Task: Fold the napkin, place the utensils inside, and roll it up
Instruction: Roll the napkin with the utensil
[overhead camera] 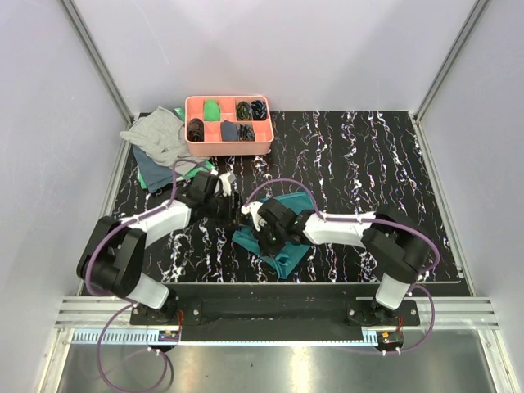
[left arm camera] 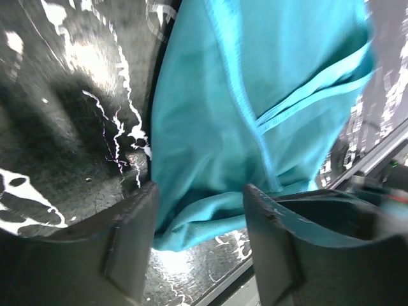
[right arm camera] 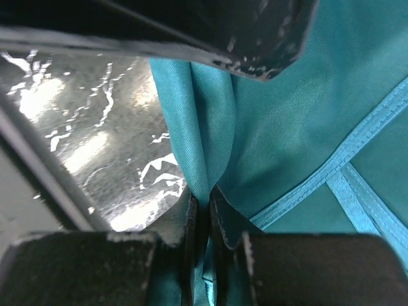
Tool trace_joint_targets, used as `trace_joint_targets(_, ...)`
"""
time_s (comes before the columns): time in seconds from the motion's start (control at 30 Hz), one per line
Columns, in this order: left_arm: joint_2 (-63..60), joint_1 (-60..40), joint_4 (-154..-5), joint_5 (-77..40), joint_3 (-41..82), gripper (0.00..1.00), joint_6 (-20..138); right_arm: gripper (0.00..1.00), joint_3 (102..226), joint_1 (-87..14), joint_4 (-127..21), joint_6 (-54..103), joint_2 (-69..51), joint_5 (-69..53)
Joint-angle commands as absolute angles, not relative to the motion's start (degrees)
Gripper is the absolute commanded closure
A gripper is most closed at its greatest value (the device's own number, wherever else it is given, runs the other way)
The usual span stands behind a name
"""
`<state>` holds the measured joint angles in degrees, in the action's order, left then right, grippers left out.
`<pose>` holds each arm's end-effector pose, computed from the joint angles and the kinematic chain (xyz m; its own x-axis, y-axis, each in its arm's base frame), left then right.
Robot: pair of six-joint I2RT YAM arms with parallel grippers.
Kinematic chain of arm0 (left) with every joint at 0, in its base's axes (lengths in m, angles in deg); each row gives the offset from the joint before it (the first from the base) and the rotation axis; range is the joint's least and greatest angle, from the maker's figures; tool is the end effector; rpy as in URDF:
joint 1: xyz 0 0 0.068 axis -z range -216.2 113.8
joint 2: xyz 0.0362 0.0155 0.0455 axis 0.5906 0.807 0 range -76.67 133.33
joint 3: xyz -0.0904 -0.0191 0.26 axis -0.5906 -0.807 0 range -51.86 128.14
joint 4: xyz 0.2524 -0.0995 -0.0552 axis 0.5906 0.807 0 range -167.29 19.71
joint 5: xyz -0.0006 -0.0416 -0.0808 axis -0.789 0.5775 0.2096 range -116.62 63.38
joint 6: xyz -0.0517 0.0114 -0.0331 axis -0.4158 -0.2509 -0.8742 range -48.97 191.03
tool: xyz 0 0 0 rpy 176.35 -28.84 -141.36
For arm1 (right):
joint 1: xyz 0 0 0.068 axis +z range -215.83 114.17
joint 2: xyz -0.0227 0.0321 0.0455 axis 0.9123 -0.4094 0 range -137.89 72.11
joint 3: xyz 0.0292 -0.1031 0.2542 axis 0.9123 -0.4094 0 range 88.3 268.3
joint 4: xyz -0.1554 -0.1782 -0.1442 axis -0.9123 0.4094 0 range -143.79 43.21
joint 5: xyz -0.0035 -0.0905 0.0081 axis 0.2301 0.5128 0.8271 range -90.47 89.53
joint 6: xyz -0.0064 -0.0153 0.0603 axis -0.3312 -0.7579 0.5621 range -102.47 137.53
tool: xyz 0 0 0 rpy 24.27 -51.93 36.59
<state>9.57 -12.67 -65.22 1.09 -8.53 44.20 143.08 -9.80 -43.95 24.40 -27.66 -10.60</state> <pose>0.2675 -0.1407 0.1511 -0.9399 -0.0266 -0.3403 0.1948 0.7769 -0.5988 0.1955 0.3050 0.1355 -0.5579 -0.6174 -0.5546 -0.8122 0.5437 0.2117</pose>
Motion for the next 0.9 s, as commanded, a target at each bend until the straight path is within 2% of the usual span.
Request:
trace_joint_targets(0.0, 4.6, -13.7, -66.9, -0.9, -9.7, 0.36, 43.7, 1.00, 142.7, -12.2, -42.4, 24.7, -30.5, -22.3)
trace_joint_targets(0.23, -1.6, -14.2, -69.4, -2.1, -14.8, 0.26, 44.7, 1.00, 141.8, -18.4, -44.9, 25.5, -31.5, -37.3)
trace_joint_targets(0.47, -8.9, -14.1, -78.4, -0.3, -22.1, 0.17, 42.9, 1.00, 142.4, -23.1, -47.6, 26.3, -36.2, -49.9)
trace_joint_targets(0.87, -3.5, -14.1, -89.2, 3.3, -27.0, 0.22, 41.6, 1.00, 144.7, -29.2, -49.3, 27.3, -45.0, -63.6)
